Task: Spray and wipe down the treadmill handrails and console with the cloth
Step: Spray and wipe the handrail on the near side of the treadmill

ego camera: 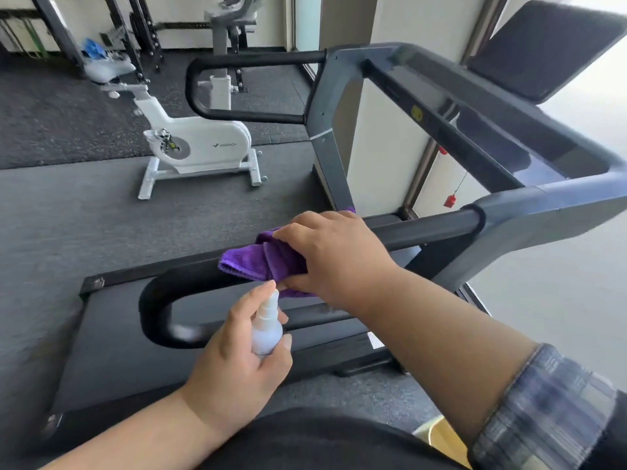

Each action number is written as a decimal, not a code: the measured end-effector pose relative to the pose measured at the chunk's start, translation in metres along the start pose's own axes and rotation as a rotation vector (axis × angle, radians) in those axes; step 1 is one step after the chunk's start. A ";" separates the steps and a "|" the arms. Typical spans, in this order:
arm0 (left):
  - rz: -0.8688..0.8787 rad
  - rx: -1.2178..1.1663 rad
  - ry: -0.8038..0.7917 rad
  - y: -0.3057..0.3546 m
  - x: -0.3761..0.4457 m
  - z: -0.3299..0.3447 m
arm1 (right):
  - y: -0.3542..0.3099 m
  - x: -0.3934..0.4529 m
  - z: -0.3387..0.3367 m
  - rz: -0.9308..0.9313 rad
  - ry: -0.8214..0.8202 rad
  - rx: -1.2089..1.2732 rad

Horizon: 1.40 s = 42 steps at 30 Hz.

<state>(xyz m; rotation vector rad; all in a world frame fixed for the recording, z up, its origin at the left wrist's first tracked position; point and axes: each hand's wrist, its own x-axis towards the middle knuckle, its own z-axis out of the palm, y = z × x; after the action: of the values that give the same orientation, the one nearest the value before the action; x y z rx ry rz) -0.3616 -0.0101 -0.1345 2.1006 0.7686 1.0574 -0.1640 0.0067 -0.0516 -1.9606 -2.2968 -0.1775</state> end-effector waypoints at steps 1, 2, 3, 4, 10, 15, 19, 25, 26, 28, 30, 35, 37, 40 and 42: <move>0.011 0.000 -0.001 0.005 0.002 0.008 | 0.015 -0.007 -0.001 0.011 0.004 -0.003; 0.021 0.003 -0.002 0.009 0.004 0.016 | 0.031 -0.015 -0.002 0.024 0.007 -0.009; 0.031 0.006 -0.004 0.013 0.006 0.023 | 0.048 -0.023 -0.004 0.041 0.010 -0.017; 0.039 0.011 -0.005 0.017 0.008 0.030 | 0.066 -0.032 -0.007 0.061 0.017 -0.022; -0.004 0.037 0.013 0.033 0.009 0.067 | 0.157 -0.081 -0.019 0.160 0.020 -0.042; -0.108 0.067 0.084 0.036 -0.007 0.077 | 0.153 -0.075 -0.012 0.100 0.082 -0.075; -0.184 0.086 0.123 0.035 -0.029 0.071 | 0.134 -0.059 -0.005 0.008 0.140 -0.092; -0.209 0.083 0.171 0.027 -0.033 0.043 | 0.080 -0.035 0.003 -0.046 0.175 -0.120; -0.200 0.085 0.165 0.025 -0.032 0.036 | 0.070 -0.030 0.004 -0.055 0.172 -0.128; -0.185 0.105 0.158 0.019 -0.033 0.019 | 0.050 -0.019 0.006 -0.065 0.148 -0.147; -0.182 0.122 0.165 0.013 -0.038 -0.003 | 0.028 -0.009 0.007 -0.070 0.136 -0.158; -0.185 0.098 0.183 -0.011 -0.059 -0.055 | -0.036 0.018 0.014 -0.105 0.142 -0.152; -0.194 0.084 0.189 -0.021 -0.066 -0.074 | -0.065 0.030 0.017 -0.116 0.144 -0.151; -0.191 0.086 0.177 -0.036 -0.076 -0.100 | -0.105 0.046 0.023 -0.121 0.125 -0.181; -0.194 0.072 0.165 -0.044 -0.083 -0.114 | -0.124 0.054 0.024 -0.149 0.107 -0.220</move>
<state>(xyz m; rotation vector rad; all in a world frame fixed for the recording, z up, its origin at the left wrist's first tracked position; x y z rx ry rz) -0.5078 -0.0111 -0.1530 1.9677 1.0831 1.1199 -0.2949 0.0443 -0.0683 -1.8189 -2.4426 -0.5570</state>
